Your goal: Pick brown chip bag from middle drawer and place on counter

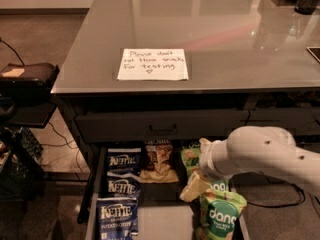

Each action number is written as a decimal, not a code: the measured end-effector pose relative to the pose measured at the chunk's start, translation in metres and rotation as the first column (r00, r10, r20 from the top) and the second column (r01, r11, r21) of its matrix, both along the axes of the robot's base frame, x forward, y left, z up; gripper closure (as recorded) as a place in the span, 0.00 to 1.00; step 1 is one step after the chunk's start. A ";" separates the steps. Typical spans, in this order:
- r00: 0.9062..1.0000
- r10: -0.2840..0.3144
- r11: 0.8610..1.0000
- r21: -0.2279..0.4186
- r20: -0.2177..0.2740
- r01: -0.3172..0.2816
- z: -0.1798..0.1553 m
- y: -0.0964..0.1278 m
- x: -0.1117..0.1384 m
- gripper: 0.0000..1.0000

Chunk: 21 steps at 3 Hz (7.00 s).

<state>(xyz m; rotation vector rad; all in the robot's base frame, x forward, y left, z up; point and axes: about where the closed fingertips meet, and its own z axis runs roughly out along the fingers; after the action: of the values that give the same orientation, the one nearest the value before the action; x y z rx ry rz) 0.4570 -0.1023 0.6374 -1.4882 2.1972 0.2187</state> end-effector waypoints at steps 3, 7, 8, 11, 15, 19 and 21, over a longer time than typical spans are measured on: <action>0.998 -0.058 0.994 0.090 0.014 0.057 -0.064 0.011 0.027 0.00; 0.998 -0.034 0.969 0.248 0.053 0.020 -0.162 0.069 0.084 0.00; 0.997 -0.037 0.961 0.276 0.066 0.017 -0.179 0.079 0.095 0.00; 0.992 -0.047 0.968 0.250 0.121 0.015 -0.209 0.091 0.133 0.00; 0.994 -0.069 0.987 0.147 0.085 0.056 -0.256 0.085 0.167 0.00; 0.994 -0.082 0.992 0.105 0.067 0.074 -0.269 0.078 0.167 0.64; 0.994 -0.082 0.992 0.106 0.067 0.074 -0.261 0.078 0.167 1.00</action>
Offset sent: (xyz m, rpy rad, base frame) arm 0.0155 0.0071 -0.0368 0.0563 -0.0104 -0.0393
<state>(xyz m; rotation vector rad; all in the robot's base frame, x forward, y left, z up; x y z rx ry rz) 0.6241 -0.0248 0.3764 -1.3315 2.1490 0.2450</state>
